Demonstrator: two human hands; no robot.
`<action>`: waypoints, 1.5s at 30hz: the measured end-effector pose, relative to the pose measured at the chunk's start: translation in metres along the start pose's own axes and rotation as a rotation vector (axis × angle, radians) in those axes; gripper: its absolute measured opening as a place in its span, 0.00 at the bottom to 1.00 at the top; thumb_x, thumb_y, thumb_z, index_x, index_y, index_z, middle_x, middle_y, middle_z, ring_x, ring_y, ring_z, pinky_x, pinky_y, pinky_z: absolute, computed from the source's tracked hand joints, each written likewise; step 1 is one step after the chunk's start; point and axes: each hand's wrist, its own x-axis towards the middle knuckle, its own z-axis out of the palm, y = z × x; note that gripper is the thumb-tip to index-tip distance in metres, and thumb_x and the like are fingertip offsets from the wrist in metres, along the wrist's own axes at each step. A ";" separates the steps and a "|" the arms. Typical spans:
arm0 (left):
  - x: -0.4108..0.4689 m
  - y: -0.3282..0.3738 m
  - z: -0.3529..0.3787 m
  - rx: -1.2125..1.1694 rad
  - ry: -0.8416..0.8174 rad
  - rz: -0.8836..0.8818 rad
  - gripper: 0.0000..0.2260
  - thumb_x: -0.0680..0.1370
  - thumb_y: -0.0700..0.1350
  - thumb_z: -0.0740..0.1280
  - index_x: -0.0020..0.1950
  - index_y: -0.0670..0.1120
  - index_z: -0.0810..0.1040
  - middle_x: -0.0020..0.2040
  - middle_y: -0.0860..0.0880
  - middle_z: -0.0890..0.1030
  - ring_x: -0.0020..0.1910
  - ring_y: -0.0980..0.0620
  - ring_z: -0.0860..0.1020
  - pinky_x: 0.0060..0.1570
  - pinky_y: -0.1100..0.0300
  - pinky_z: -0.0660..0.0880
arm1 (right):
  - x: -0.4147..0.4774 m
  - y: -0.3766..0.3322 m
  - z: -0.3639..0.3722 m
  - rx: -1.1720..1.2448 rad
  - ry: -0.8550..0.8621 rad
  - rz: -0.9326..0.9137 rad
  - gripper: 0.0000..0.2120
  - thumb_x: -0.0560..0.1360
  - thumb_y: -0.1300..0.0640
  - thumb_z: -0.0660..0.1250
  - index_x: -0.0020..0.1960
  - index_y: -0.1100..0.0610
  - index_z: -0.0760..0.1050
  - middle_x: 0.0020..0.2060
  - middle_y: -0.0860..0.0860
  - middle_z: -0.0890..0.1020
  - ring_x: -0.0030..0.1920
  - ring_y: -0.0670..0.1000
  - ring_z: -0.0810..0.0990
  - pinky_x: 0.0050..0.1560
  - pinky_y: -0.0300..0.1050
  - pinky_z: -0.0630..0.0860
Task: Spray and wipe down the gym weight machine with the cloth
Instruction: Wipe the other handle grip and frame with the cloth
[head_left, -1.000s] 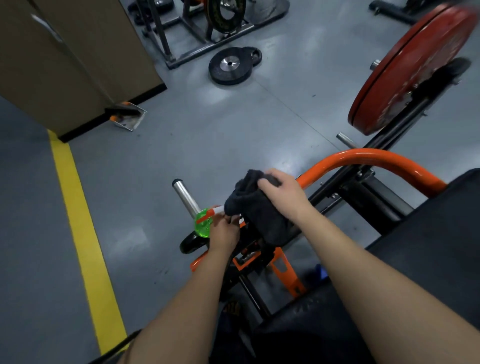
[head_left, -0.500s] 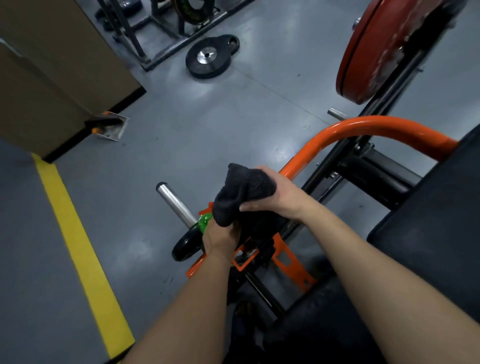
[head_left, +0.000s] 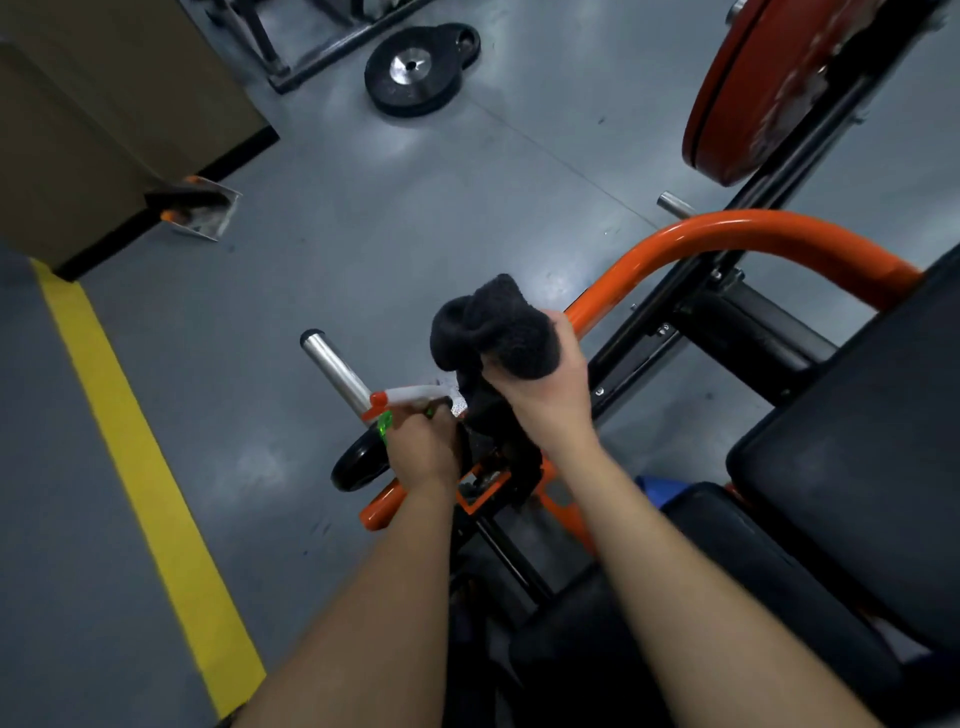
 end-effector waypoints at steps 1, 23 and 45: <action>0.002 -0.001 0.002 -0.005 0.037 -0.006 0.04 0.82 0.42 0.65 0.51 0.42 0.75 0.46 0.44 0.78 0.50 0.41 0.79 0.44 0.57 0.70 | 0.012 -0.001 -0.017 -0.067 -0.183 0.005 0.25 0.67 0.67 0.81 0.56 0.49 0.75 0.49 0.46 0.84 0.49 0.42 0.82 0.51 0.40 0.79; 0.004 0.003 0.001 0.146 -0.019 0.025 0.10 0.82 0.52 0.66 0.45 0.48 0.72 0.37 0.53 0.73 0.42 0.45 0.75 0.48 0.51 0.74 | 0.007 -0.009 -0.024 -0.440 -0.204 0.177 0.17 0.68 0.56 0.77 0.50 0.43 0.75 0.41 0.41 0.80 0.41 0.40 0.78 0.41 0.39 0.74; 0.012 -0.004 0.007 0.193 -0.001 0.060 0.15 0.82 0.49 0.65 0.37 0.50 0.69 0.35 0.50 0.74 0.35 0.48 0.76 0.40 0.55 0.72 | -0.002 0.000 -0.017 -0.611 -0.097 0.236 0.13 0.72 0.49 0.74 0.38 0.46 0.70 0.35 0.42 0.76 0.36 0.45 0.74 0.32 0.38 0.67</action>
